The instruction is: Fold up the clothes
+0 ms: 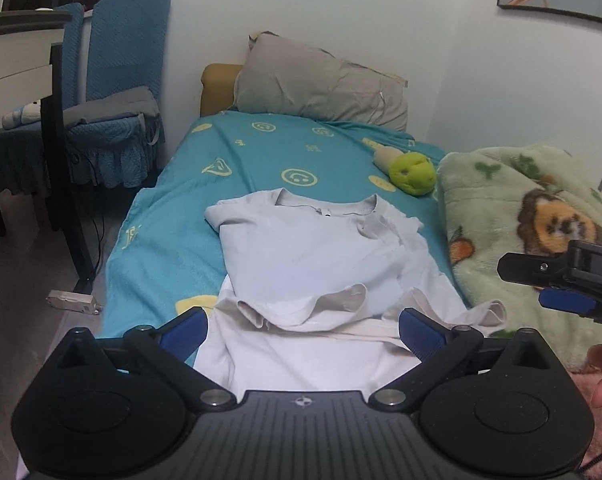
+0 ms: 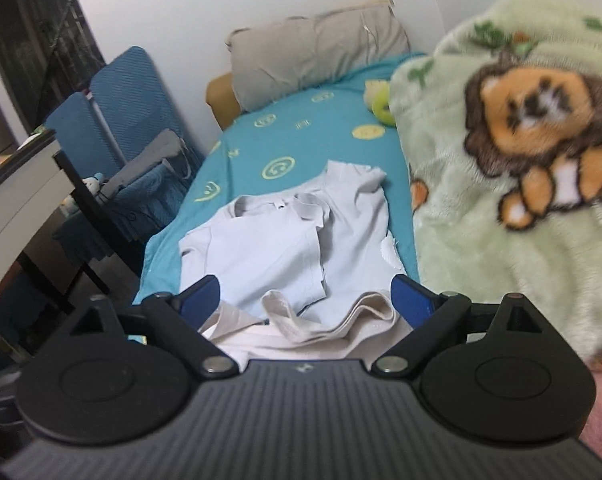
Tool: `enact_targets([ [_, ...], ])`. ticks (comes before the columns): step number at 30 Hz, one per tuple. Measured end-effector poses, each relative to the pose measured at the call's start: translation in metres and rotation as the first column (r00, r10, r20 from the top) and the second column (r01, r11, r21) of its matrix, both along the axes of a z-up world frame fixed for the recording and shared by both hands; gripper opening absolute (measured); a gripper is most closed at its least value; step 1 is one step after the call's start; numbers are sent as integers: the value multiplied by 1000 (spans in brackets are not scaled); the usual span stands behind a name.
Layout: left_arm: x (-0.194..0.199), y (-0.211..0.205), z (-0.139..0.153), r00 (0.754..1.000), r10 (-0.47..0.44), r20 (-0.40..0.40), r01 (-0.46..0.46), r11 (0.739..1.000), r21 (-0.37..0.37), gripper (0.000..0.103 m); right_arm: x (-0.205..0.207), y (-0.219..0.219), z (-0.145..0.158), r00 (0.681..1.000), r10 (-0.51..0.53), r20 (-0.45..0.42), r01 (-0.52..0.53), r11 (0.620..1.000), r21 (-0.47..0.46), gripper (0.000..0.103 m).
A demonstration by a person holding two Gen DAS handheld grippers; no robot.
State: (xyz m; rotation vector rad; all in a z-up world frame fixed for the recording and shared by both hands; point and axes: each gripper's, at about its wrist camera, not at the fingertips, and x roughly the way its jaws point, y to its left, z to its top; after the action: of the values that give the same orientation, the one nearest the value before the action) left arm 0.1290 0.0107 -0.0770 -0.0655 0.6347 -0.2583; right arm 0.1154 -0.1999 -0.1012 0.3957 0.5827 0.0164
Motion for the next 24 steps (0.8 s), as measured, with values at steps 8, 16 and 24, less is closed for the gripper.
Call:
enact_targets([
  [8,-43,13,5,999,47,9,-47,999,6,103,-31,7,12,999,12,46,-10,999,-44,94],
  [16,-46,17,-4,997,77,-11,-77,997,8,103,-25,16,10,998,47,36,-43,993,-107,18],
  [24,-40,29,-20,982,121,-143,-125,992,-24,103,-24,14,12,999,20,38,-16,996,-85,44],
])
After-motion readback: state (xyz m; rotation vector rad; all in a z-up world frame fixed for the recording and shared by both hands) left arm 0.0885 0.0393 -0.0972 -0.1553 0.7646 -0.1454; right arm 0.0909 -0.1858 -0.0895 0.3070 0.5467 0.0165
